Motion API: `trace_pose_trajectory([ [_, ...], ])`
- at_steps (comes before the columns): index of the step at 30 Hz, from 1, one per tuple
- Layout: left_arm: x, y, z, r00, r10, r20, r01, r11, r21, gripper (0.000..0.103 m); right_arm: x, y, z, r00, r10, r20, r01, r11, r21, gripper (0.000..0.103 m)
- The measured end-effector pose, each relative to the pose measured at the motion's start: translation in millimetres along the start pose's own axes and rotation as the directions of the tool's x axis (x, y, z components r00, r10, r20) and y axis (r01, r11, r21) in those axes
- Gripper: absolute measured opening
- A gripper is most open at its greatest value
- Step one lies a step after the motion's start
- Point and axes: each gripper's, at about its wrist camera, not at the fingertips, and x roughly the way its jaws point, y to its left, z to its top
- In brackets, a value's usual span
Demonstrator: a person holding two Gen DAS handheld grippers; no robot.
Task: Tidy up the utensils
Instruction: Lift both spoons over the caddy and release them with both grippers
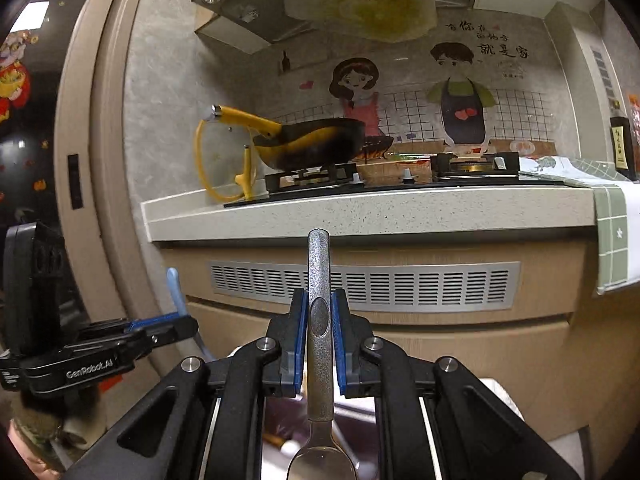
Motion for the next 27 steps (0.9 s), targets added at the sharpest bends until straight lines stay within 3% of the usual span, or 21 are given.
trace_pose_trajectory([
  [6, 43.2, 20.6, -7.9, 0.998, 0.0, -0.069, -0.003, 0.999, -0.036, 0.011, 54.2, -2.3, -19.9, 0.998, -0.052, -0.022, 0.05, 0.997, -0.051, 0.011],
  [16, 84.8, 26.1, -37.1, 0.988, -0.014, -0.153, 0.007, 0.999, -0.051, 0.015, 92.1, -22.8, -60.8, 0.995, -0.071, -0.069, 0.067, 0.996, -0.062, 0.012],
  [21, 83.6, 26.3, -46.1, 0.985, -0.014, -0.175, 0.004, 0.998, -0.057, 0.029, 75.9, -31.9, -68.0, 0.991, -0.091, -0.098, 0.086, 0.995, -0.046, 0.03],
  [24, 73.2, 26.7, -50.9, 0.984, -0.002, -0.18, -0.008, 0.998, -0.06, 0.031, 59.8, -33.9, -70.8, 0.986, -0.117, -0.116, 0.112, 0.992, -0.052, 0.031],
  [27, 56.6, 27.5, -59.2, 0.981, 0.018, -0.191, -0.03, 0.998, -0.057, 0.037, 42.2, -29.9, -77.9, 0.977, -0.142, -0.158, 0.133, 0.989, -0.063, 0.041],
])
